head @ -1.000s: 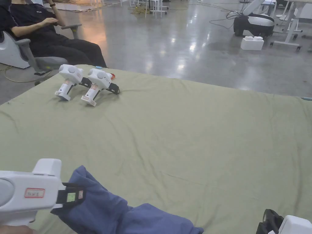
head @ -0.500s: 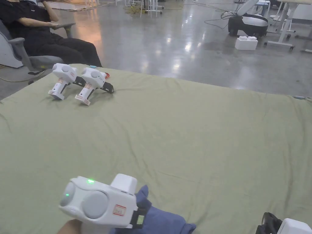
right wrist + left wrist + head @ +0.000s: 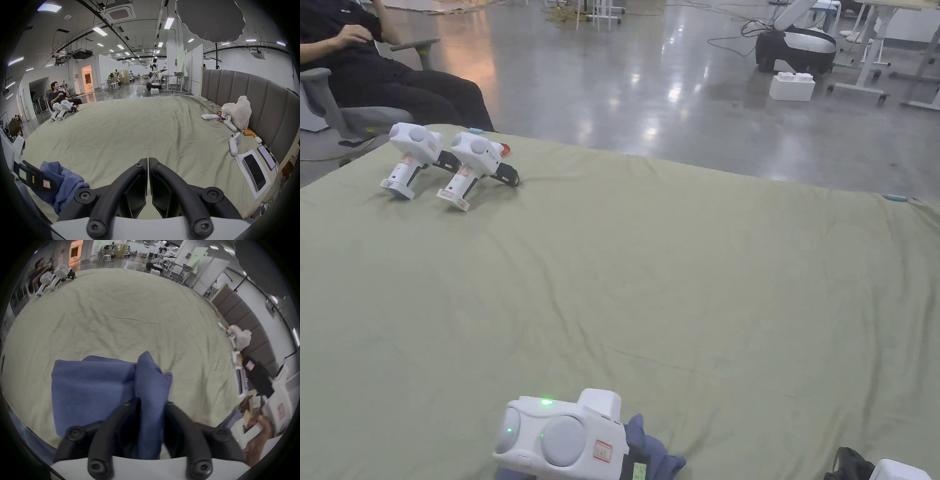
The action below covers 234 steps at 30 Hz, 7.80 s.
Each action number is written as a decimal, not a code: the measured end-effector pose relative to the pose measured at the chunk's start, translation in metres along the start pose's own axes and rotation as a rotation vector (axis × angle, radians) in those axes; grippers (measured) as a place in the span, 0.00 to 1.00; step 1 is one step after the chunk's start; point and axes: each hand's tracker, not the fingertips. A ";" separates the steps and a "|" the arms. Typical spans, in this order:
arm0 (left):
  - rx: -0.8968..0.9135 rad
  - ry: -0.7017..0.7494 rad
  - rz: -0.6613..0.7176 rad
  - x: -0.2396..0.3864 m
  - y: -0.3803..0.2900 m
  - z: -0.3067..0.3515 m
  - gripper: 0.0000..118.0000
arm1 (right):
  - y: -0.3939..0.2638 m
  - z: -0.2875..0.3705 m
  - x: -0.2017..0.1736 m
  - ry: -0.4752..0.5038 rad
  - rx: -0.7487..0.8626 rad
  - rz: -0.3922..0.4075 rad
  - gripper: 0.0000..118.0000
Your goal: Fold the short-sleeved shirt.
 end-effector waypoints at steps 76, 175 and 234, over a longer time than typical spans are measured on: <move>0.433 -0.020 0.076 -0.183 -0.046 0.076 0.36 | -0.087 -0.017 -0.173 0.281 -0.219 0.231 0.01; 0.959 0.377 -0.317 -0.008 0.061 0.094 0.00 | 0.098 -0.002 -0.056 -0.019 0.294 0.030 0.01; 0.978 0.313 -0.189 -0.030 0.036 0.110 0.93 | 0.104 0.005 -0.061 -0.036 0.201 -0.181 0.91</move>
